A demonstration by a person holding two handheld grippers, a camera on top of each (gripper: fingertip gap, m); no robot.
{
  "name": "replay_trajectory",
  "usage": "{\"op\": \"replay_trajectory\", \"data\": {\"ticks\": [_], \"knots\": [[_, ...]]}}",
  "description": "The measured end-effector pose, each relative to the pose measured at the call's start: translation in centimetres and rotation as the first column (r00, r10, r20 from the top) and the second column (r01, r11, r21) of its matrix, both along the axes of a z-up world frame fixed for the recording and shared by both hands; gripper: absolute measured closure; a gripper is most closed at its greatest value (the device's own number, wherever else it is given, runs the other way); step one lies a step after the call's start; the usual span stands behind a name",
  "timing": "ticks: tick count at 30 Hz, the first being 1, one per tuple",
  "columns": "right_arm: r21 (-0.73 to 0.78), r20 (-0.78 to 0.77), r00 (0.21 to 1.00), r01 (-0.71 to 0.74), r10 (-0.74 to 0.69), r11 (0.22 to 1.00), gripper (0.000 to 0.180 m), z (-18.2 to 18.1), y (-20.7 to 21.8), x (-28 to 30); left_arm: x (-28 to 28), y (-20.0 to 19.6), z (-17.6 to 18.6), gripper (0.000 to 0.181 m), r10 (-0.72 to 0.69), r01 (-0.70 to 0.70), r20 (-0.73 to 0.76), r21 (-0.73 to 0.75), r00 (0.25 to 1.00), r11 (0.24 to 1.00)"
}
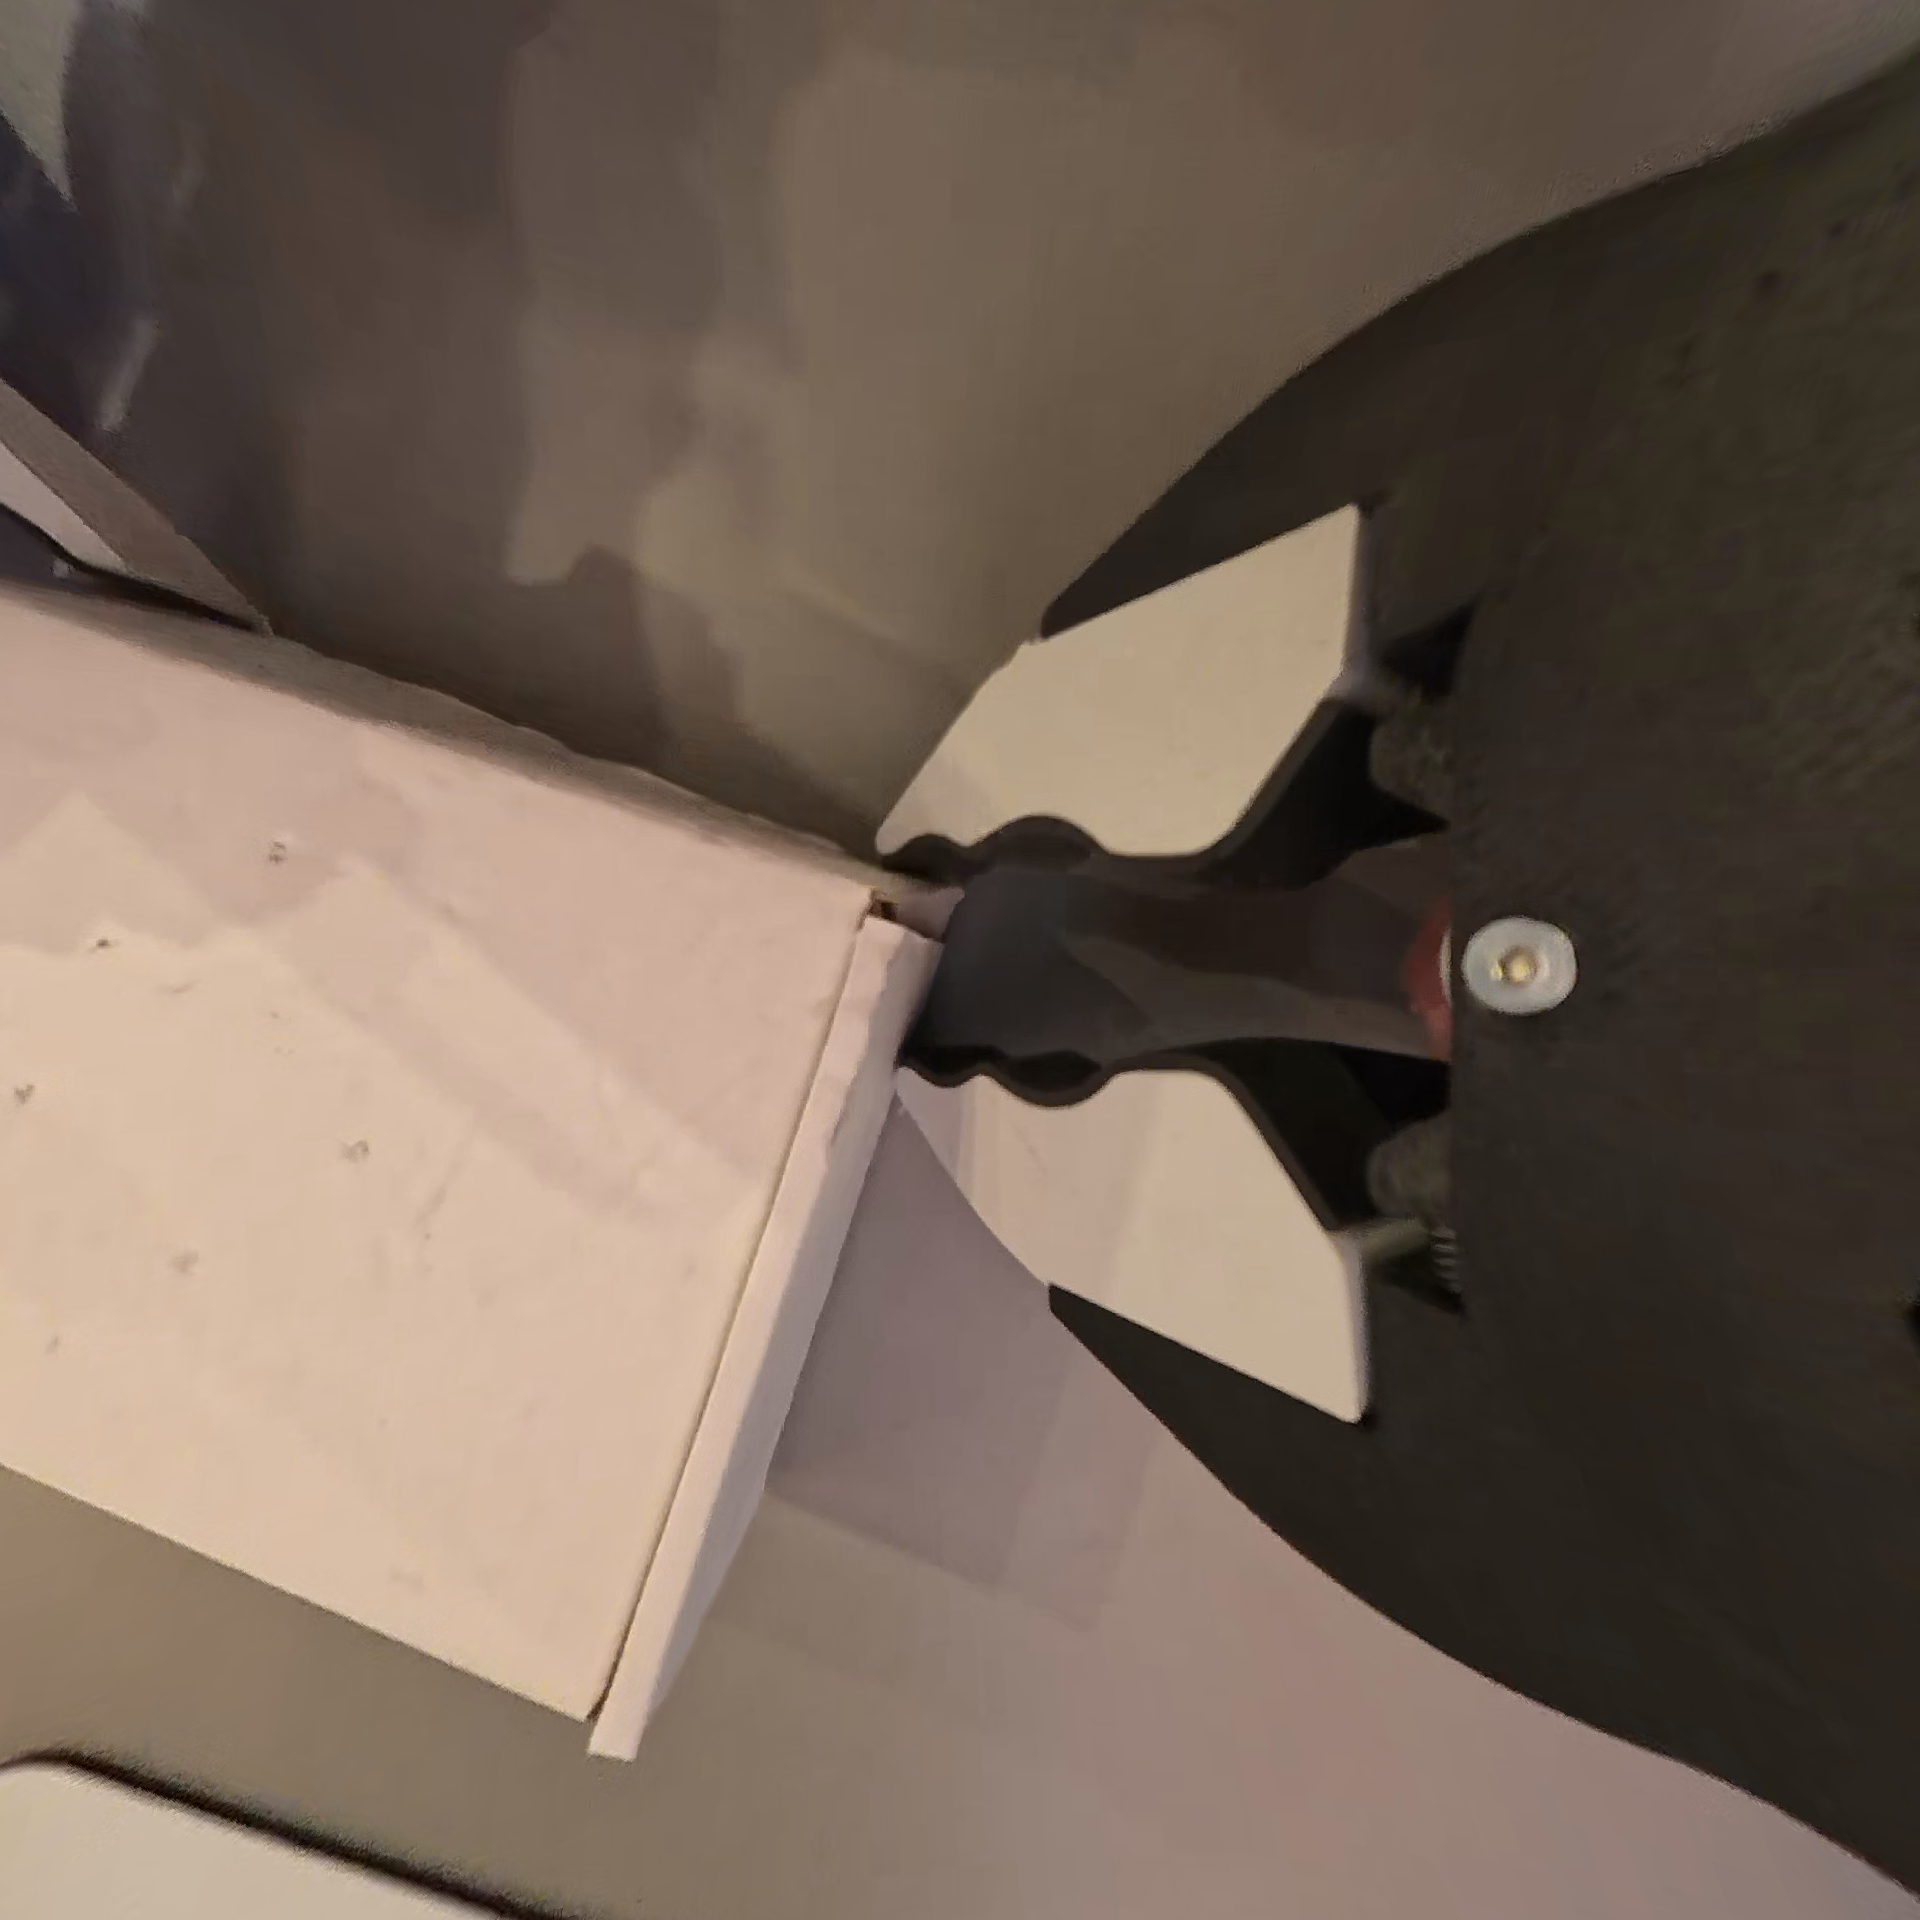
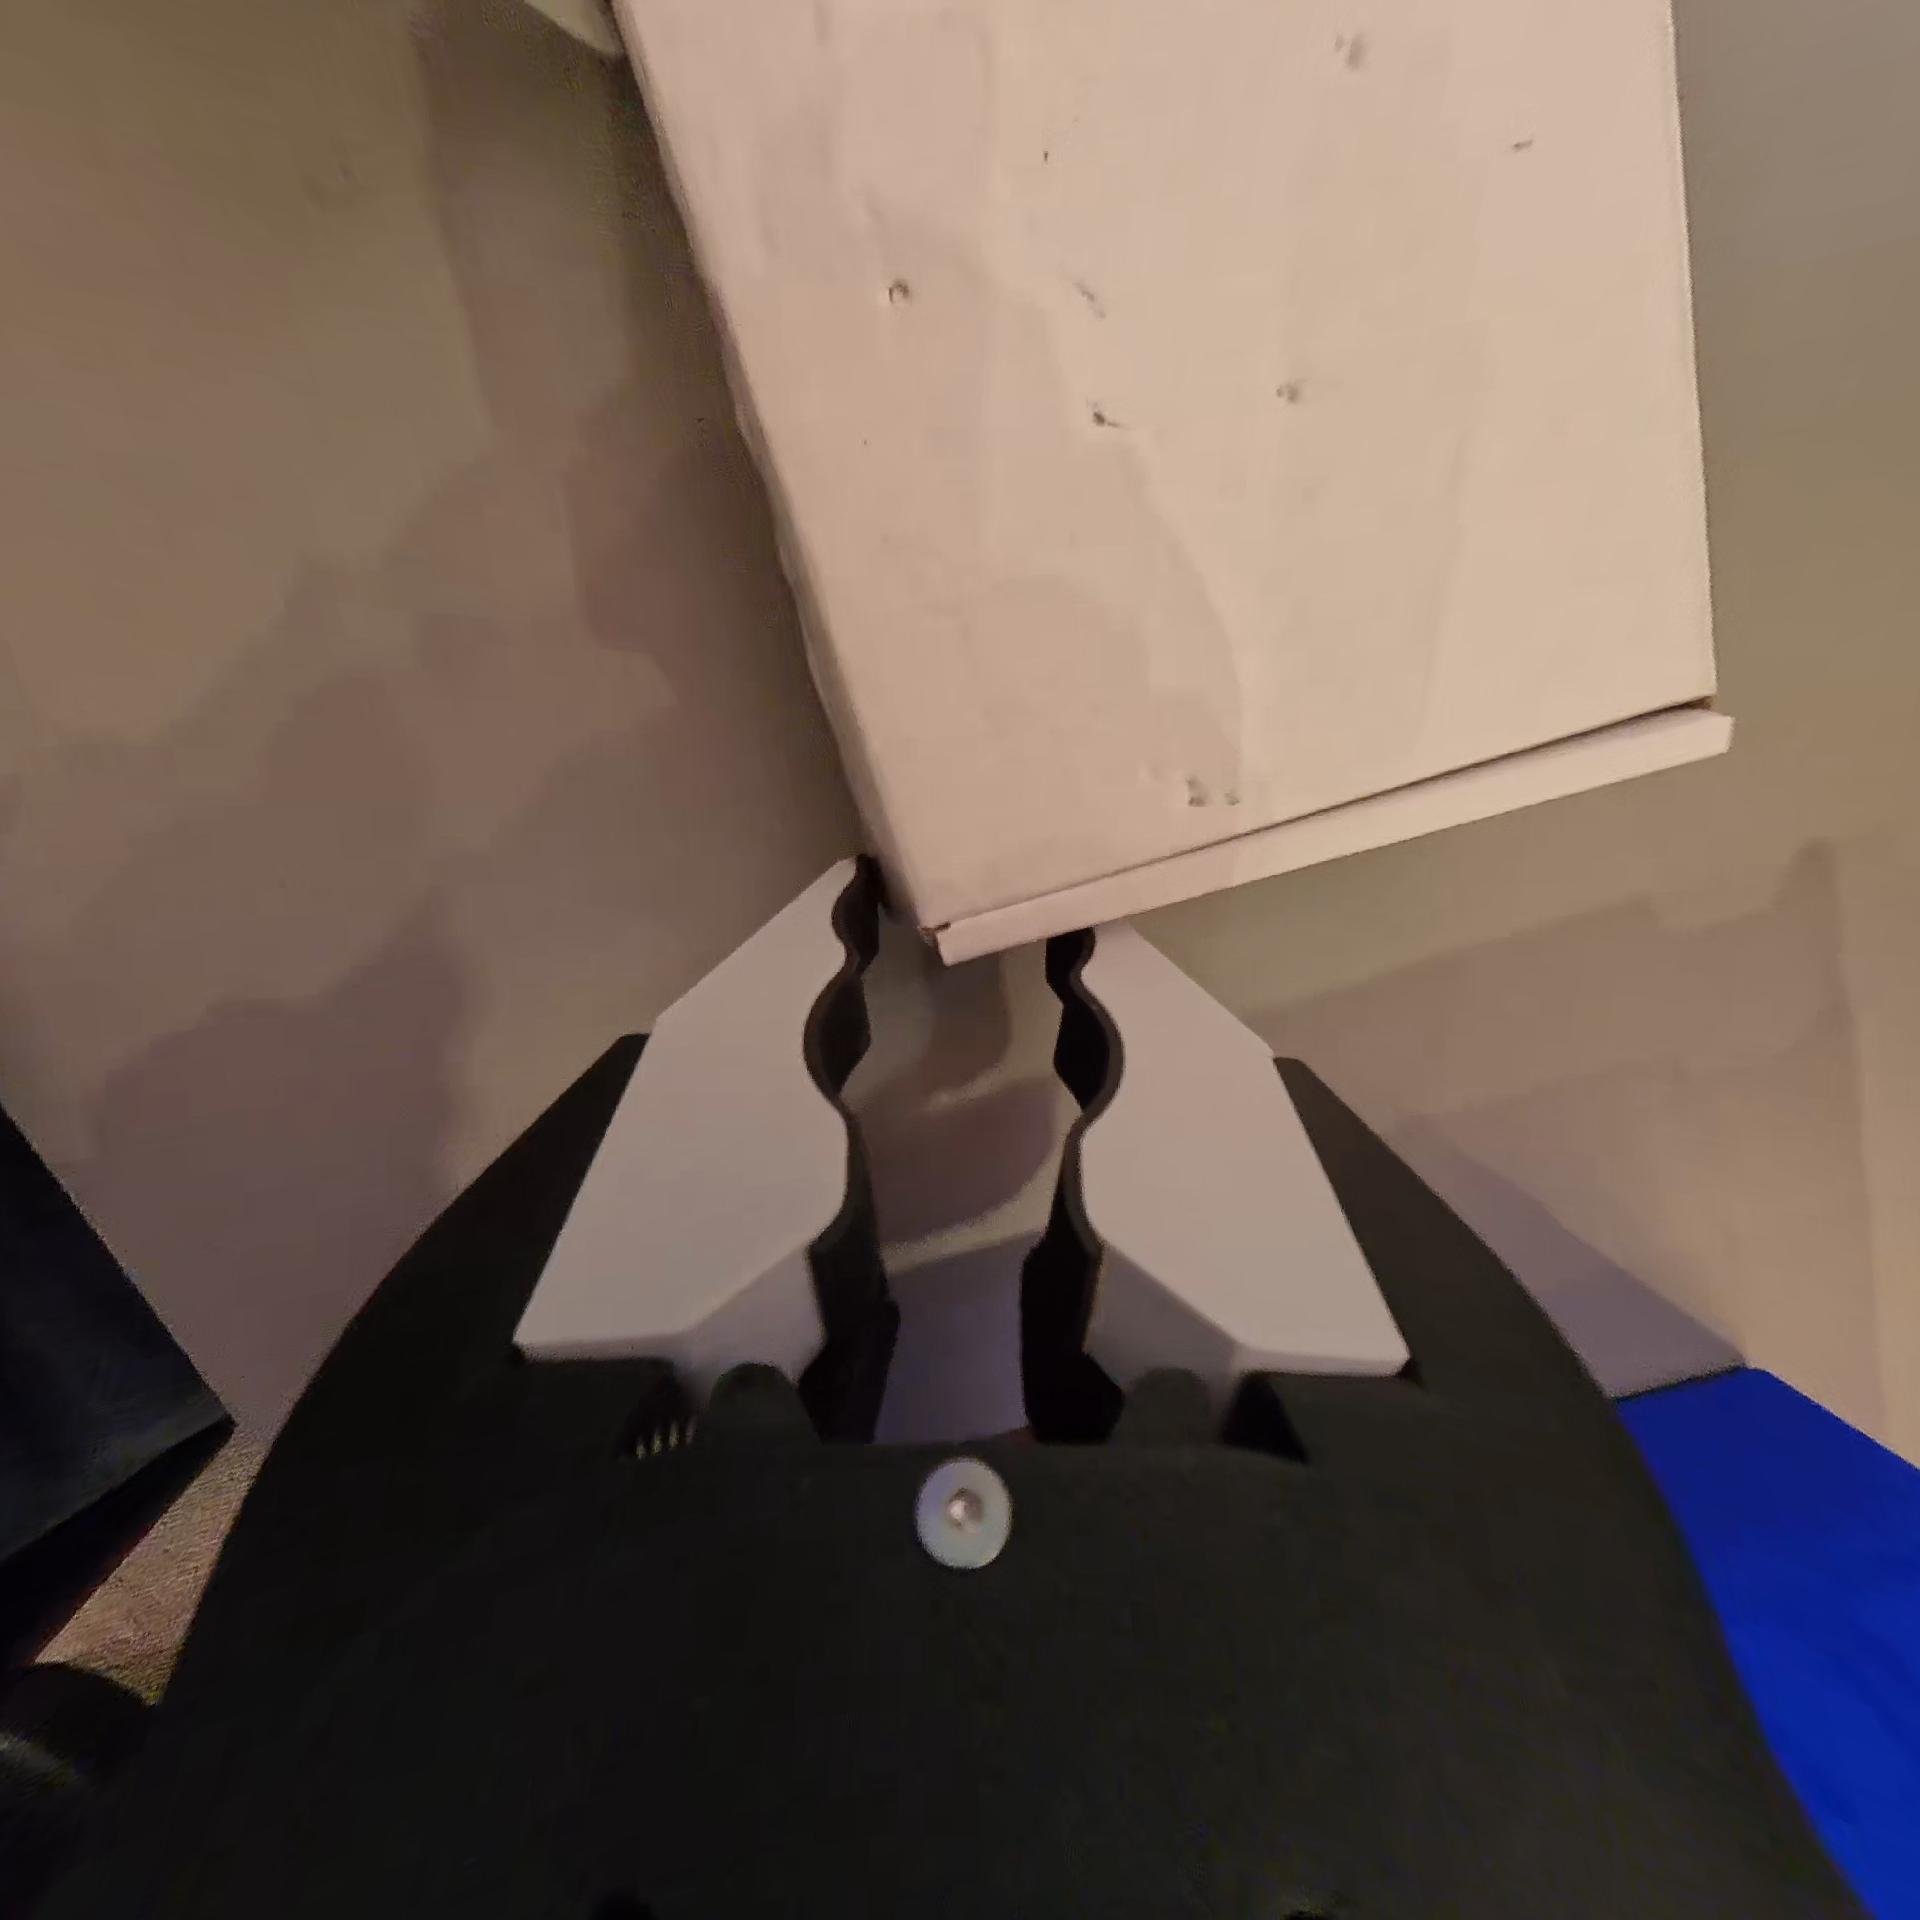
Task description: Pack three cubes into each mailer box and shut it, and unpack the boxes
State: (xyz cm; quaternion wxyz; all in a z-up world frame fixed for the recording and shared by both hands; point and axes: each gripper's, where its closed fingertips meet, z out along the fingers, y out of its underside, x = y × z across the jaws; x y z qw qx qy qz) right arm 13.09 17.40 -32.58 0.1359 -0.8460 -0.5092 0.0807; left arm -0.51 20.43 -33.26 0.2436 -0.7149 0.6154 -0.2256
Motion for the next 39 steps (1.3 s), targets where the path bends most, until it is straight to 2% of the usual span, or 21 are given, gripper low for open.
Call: {"op": "replay_trajectory", "data": {"ticks": [4, 9, 10, 12, 13, 17, 21, 27, 30, 33, 37, 39], "knots": [[0.008, 0.041, 0.999, 0.009, -0.009, 1.000, 0.155, 0.0, 0.2, 0.2, 0.0, 0.3, -0.1, 0.157, 0.013, -0.011, -0.032, 0.063, 0.999, 0.998], [-0.007, -0.008, 1.000, 0.019, -0.019, 1.000, 0.152, 0.5, -0.1, 0.4, -0.1, -0.5, 0.1, 0.154, 0.000, 0.000, -0.015, -0.038, 1.000, 0.999], [-0.006, -0.001, 1.000, 0.024, -0.024, 1.000, 0.152, 0.6, 0.0, 0.6, 0.0, -0.4, 0.2, 0.151, 0.004, -0.005, -0.009, -0.040, 1.000, 0.999], [0.008, 0.062, 0.998, 0.005, -0.006, 1.000, 0.147, 0.2, 0.1, 1.3, 0.4, -0.6, 0.3, 0.132, 0.000, -0.001, -0.008, -0.053, 1.000, 0.999], [0.006, 0.064, 0.998, -0.014, 0.013, 1.000, 0.147, 0.0, 0.0, 1.1, 0.5, -0.6, 0.2, 0.131, -0.002, 0.001, -0.018, -0.047, 1.000, 0.999], [0.028, 0.108, 0.993, -0.041, 0.038, 0.999, 0.154, -0.3, 0.4, 1.2, 0.5, 0.0, 0.0, 0.145, 0.015, -0.015, -0.024, -0.001, 1.000, 1.000], [-0.006, 0.125, 0.990, -0.060, 0.060, 0.998, 0.166, -0.5, 0.0, 1.2, 0.6, 0.1, 0.0, 0.152, 0.022, -0.020, -0.037, 0.043, 0.999, 0.999], [0.028, 0.116, 0.993, -0.021, 0.018, 0.999, 0.165, -0.4, 0.6, 1.2, 0.4, 0.3, 0.0, 0.154, 0.025, -0.023, -0.044, 0.052, 0.999, 0.998], [0.018, 0.064, 0.998, 0.017, -0.018, 1.000, 0.157, 0.6, 0.6, 1.4, 0.3, -0.3, 0.0, 0.150, 0.015, -0.015, -0.040, -0.006, 0.999, 1.000], [0.028, 0.079, 0.996, 0.043, -0.046, 0.999, 0.124, 1.1, 1.1, 2.1, 0.4, 0.1, 0.1, 0.140, 0.040, -0.040, -0.037, -0.012, 0.999, 0.999], [0.046, 0.087, 0.996, 0.015, -0.019, 0.999, 0.139, 0.1, 1.7, 1.4, 1.2, 0.3, -0.1, 0.127, 0.063, -0.063, -0.034, 0.013, 0.997, 0.998], [0.035, 0.096, 0.995, 0.001, -0.004, 0.999, 0.145, 0.0, 1.5, 1.3, 1.2, 0.6, -0.2, 0.133, 0.074, -0.073, -0.037, 0.034, 0.997, 0.997]]}}
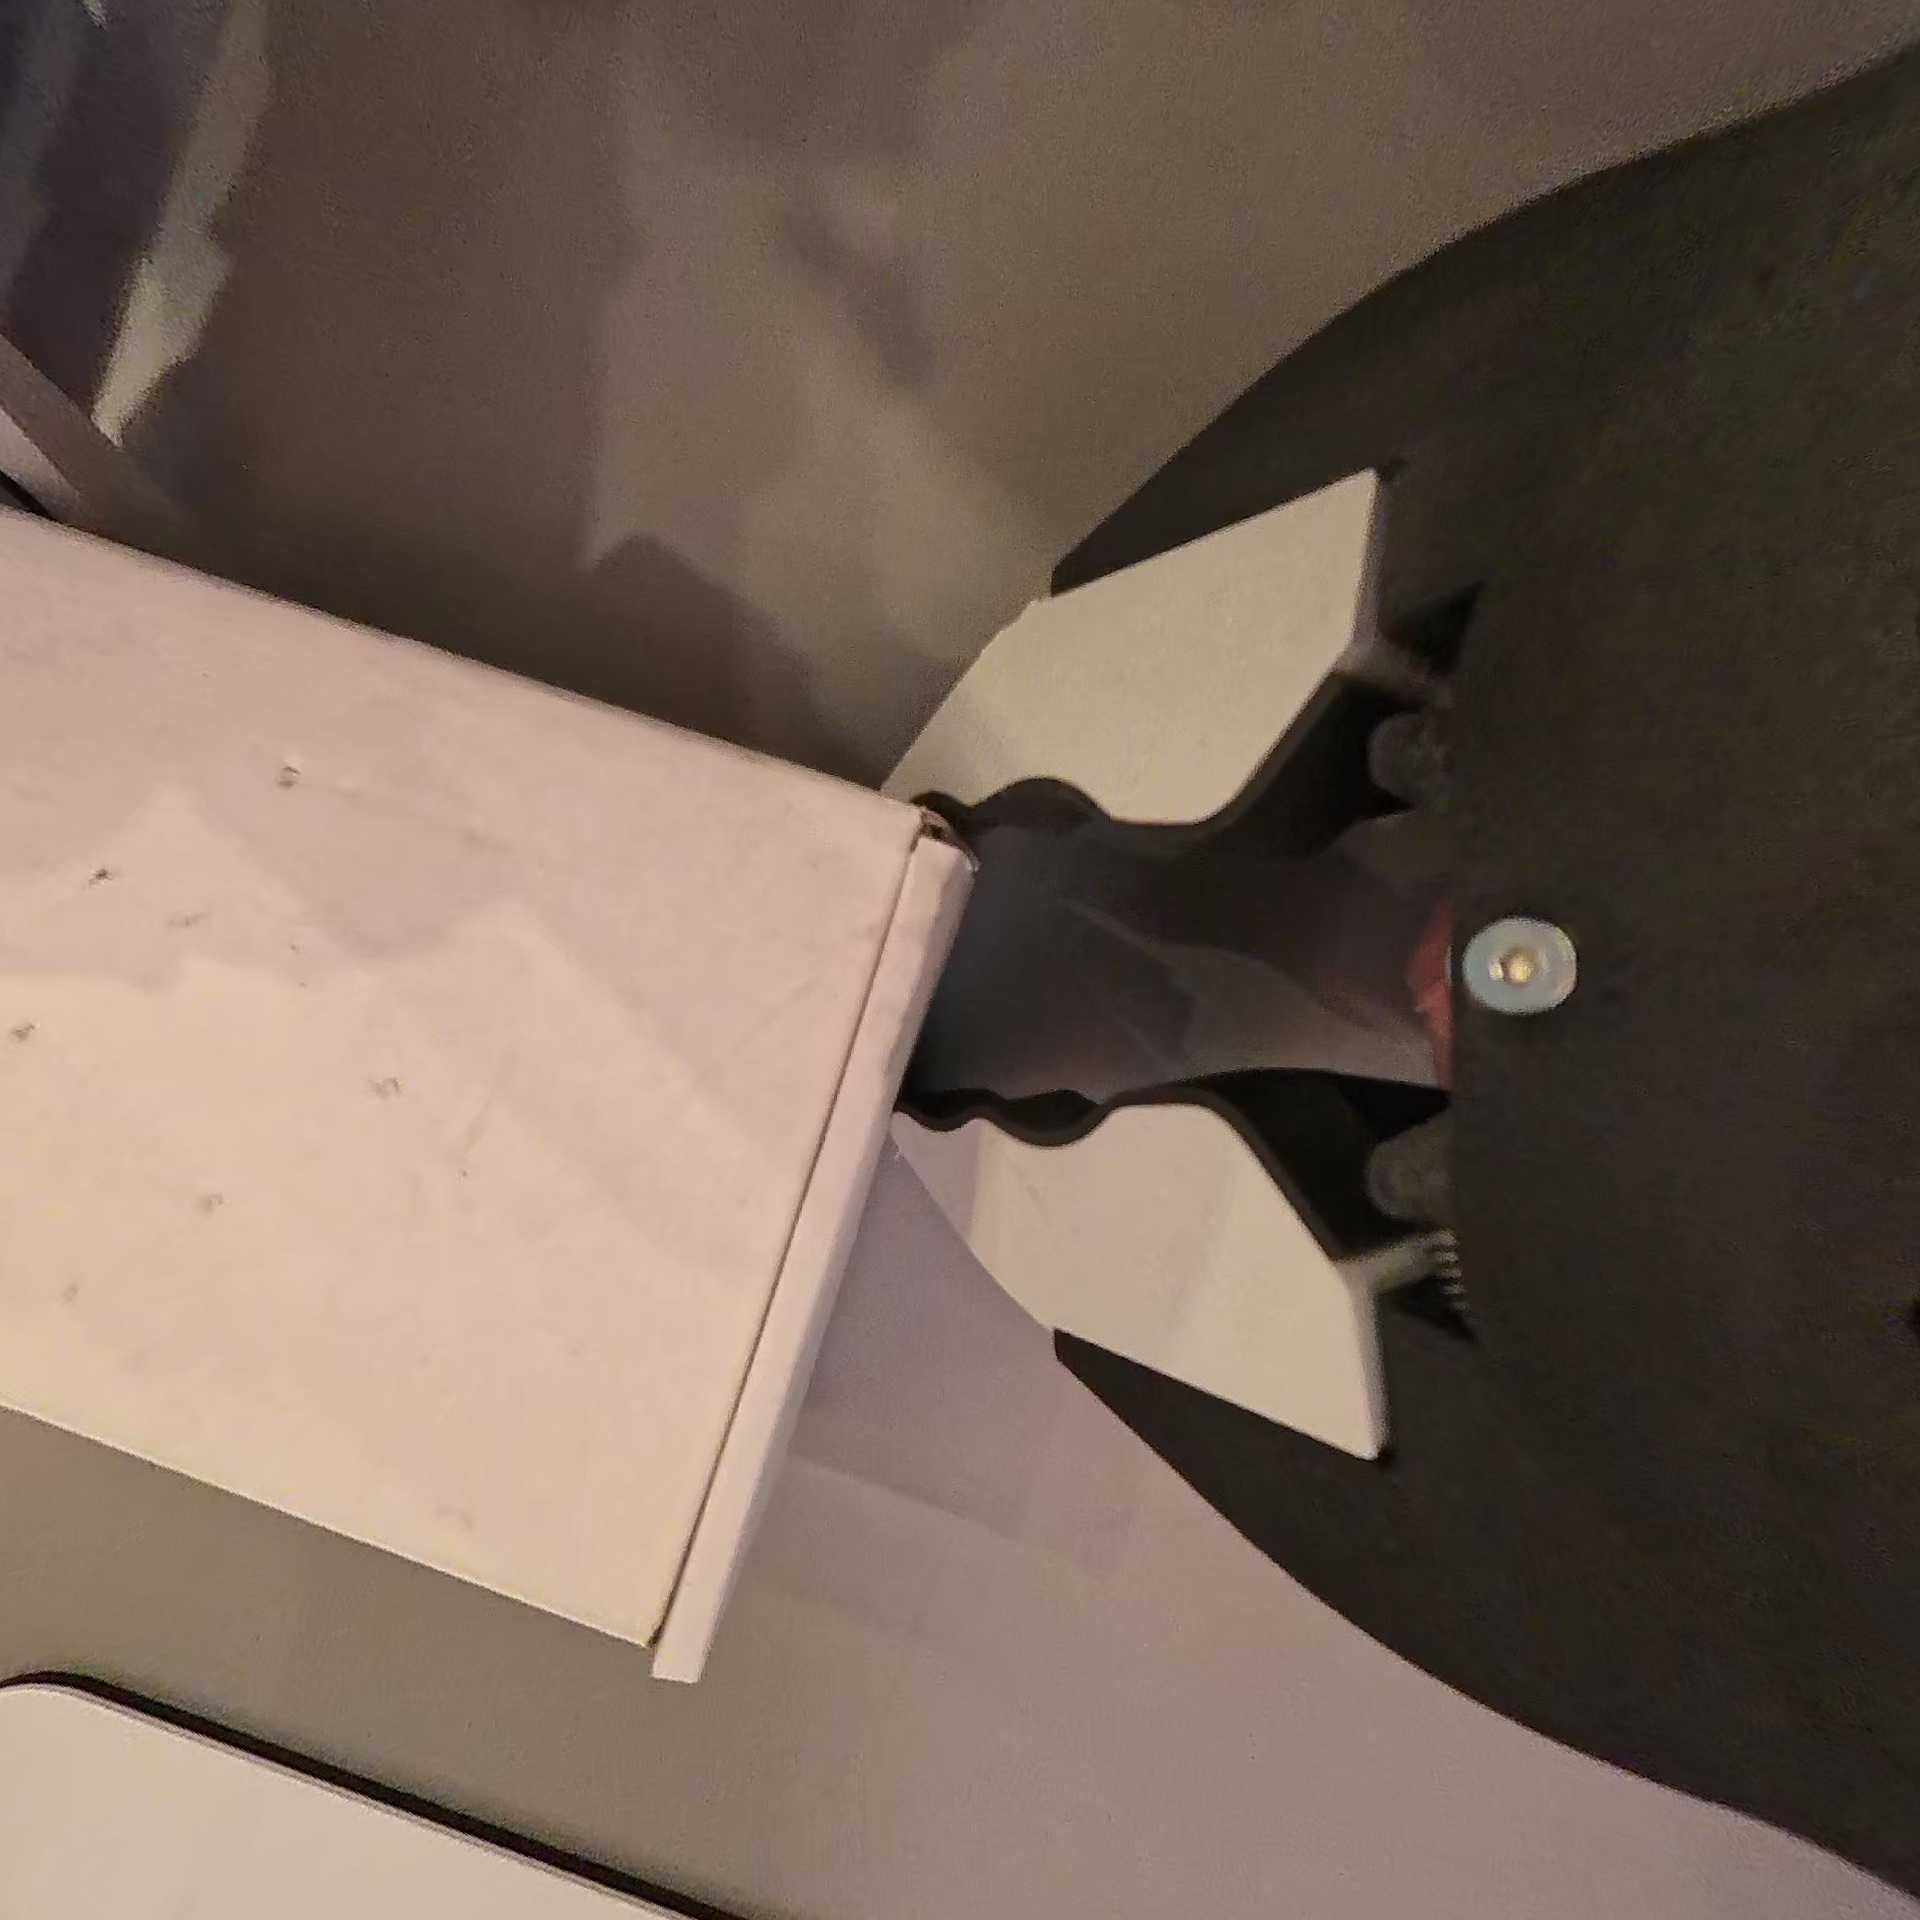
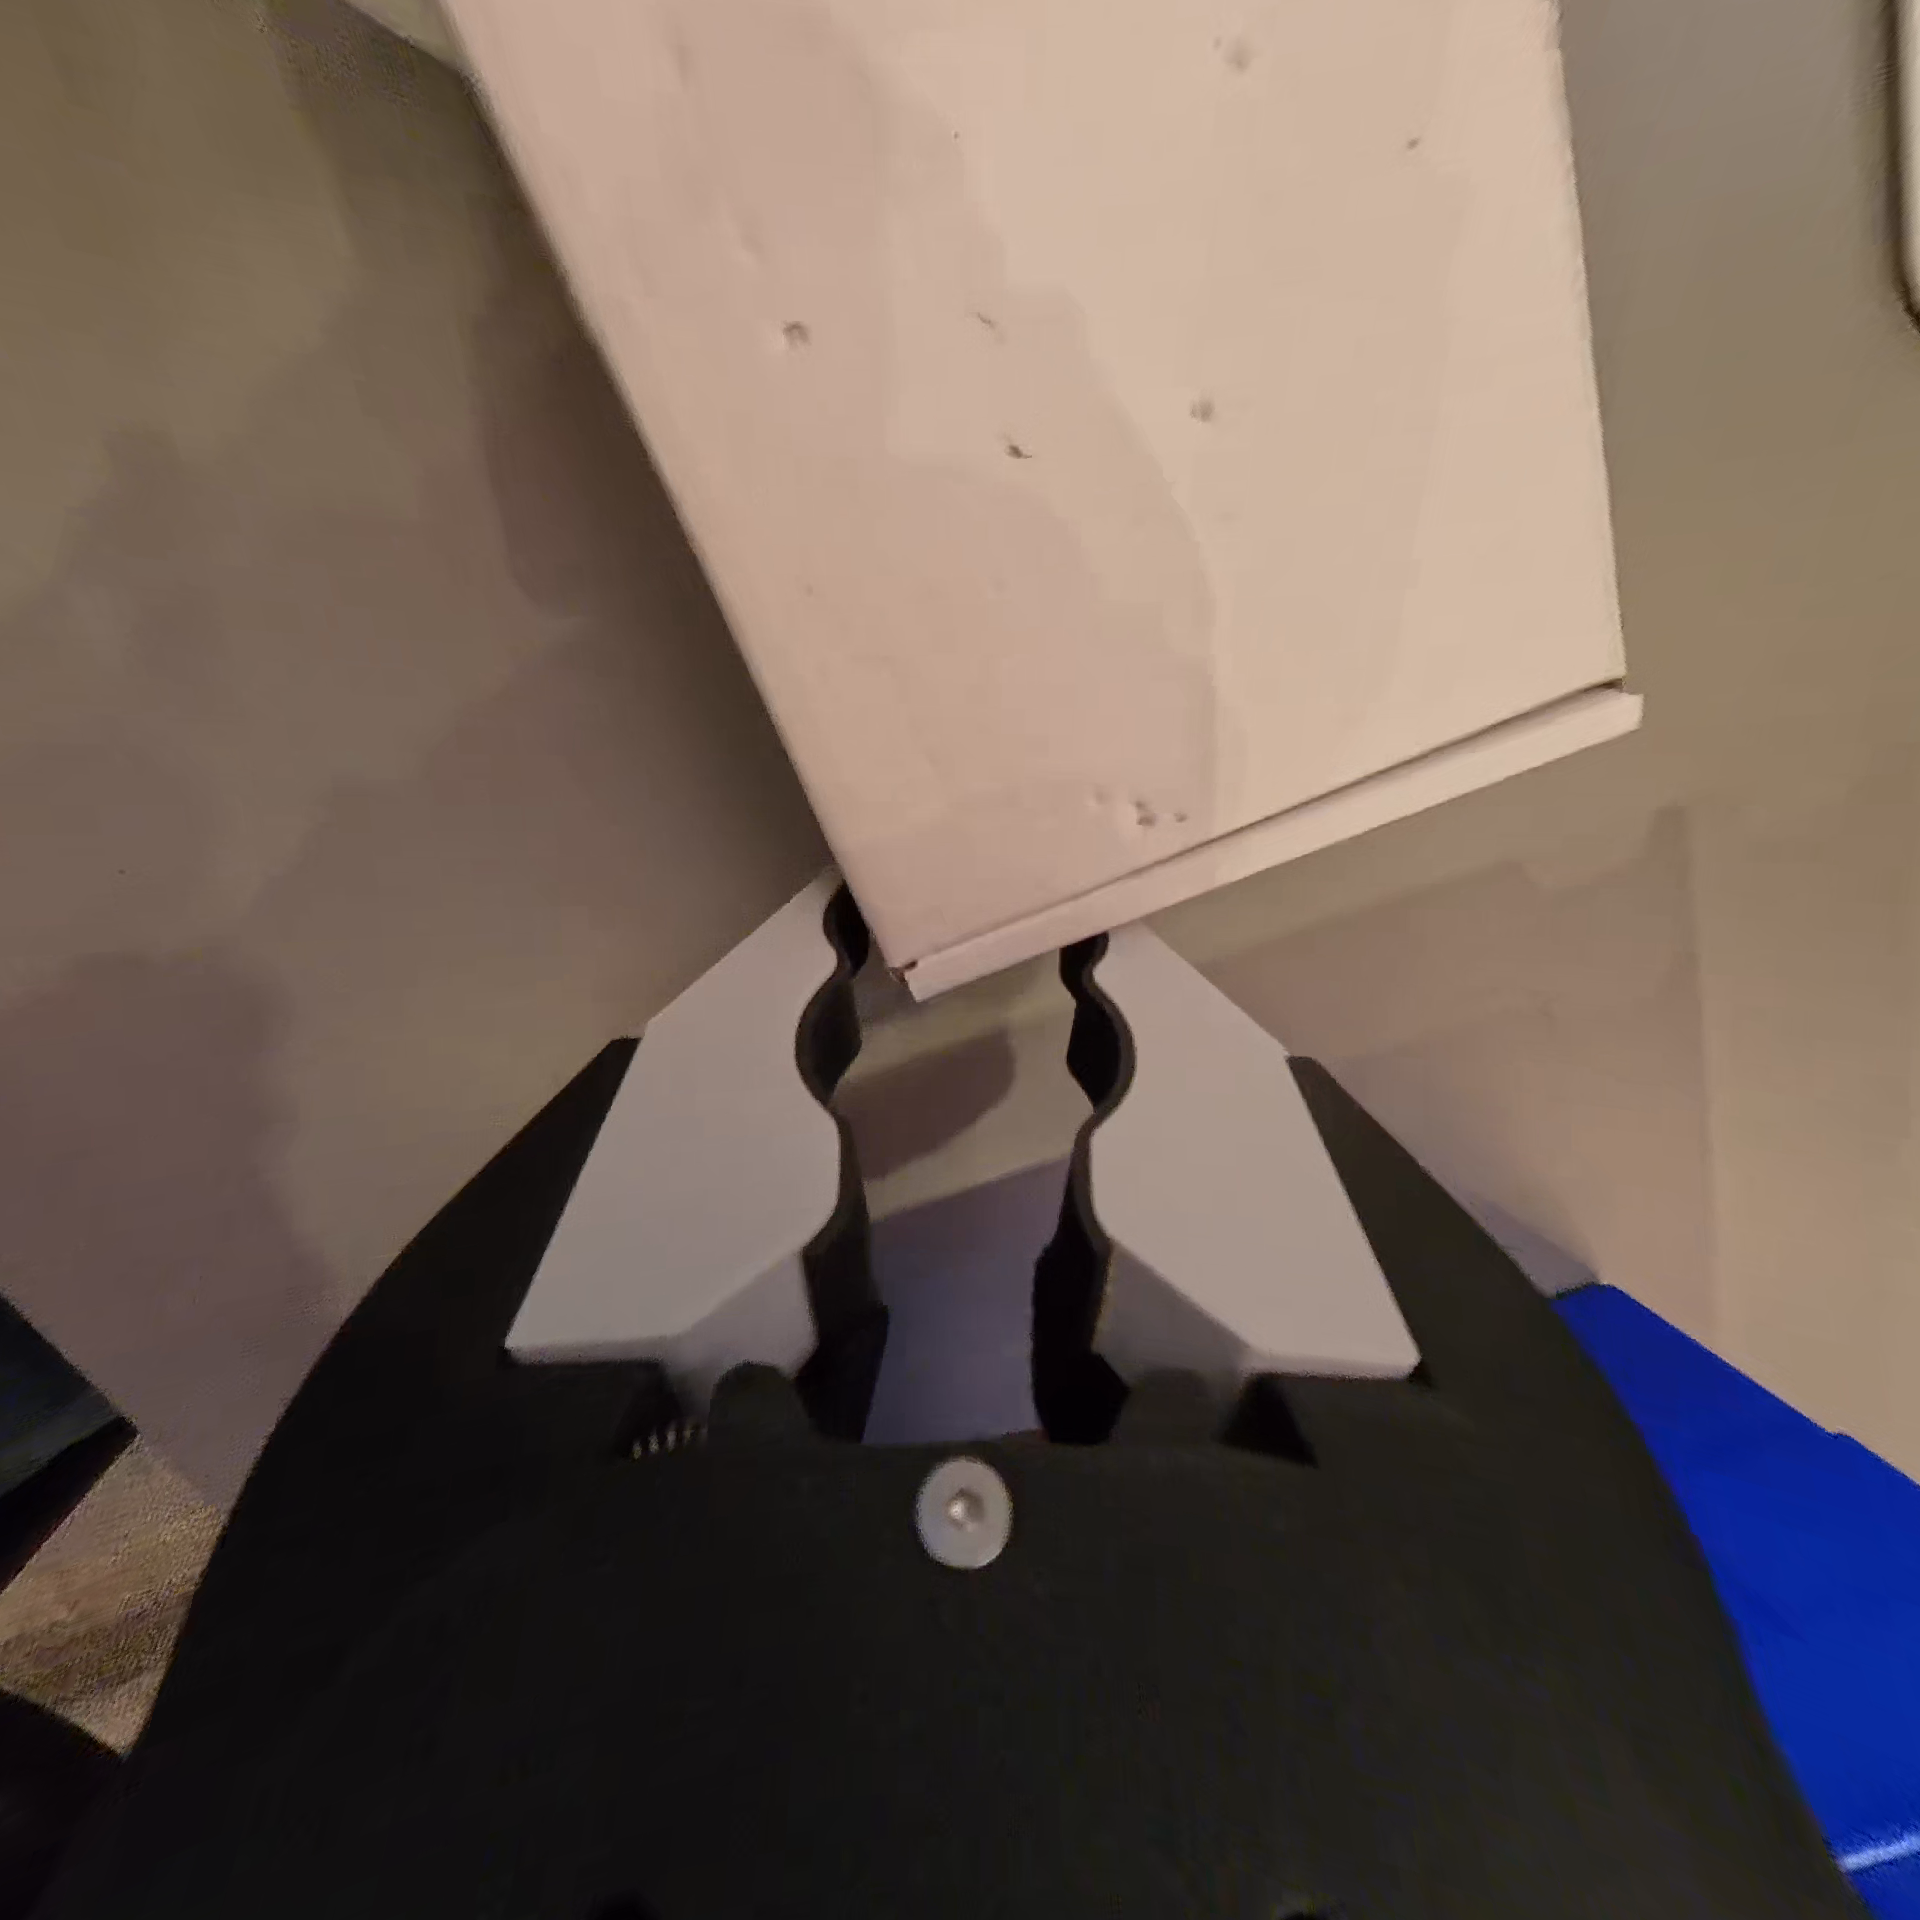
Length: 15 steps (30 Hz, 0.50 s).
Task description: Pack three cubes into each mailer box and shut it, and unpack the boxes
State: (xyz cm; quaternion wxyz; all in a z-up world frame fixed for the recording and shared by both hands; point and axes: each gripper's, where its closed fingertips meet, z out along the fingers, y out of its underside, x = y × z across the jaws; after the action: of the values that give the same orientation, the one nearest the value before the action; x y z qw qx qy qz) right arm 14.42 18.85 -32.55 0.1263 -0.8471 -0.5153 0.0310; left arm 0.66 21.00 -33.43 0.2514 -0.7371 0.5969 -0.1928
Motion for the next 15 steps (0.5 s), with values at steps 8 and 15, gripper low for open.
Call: {"op": "replay_trajectory", "data": {"ticks": [8, 15], "knots": [[0.003, 0.021, 0.999, 0.028, -0.028, 1.000, 0.142, 0.4, -0.1, 0.5, -0.2, -0.4, 0.1, 0.136, -0.003, 0.002, -0.019, -0.025, 1.000, 1.000], [0.113, 0.002, 0.998, -0.057, 0.057, 0.992, 0.054, 4.8, 1.6, -2.0, -0.1, -1.2, 0.2, 0.130, -0.006, 0.006, 0.008, -0.078, 1.000, 0.997]]}}
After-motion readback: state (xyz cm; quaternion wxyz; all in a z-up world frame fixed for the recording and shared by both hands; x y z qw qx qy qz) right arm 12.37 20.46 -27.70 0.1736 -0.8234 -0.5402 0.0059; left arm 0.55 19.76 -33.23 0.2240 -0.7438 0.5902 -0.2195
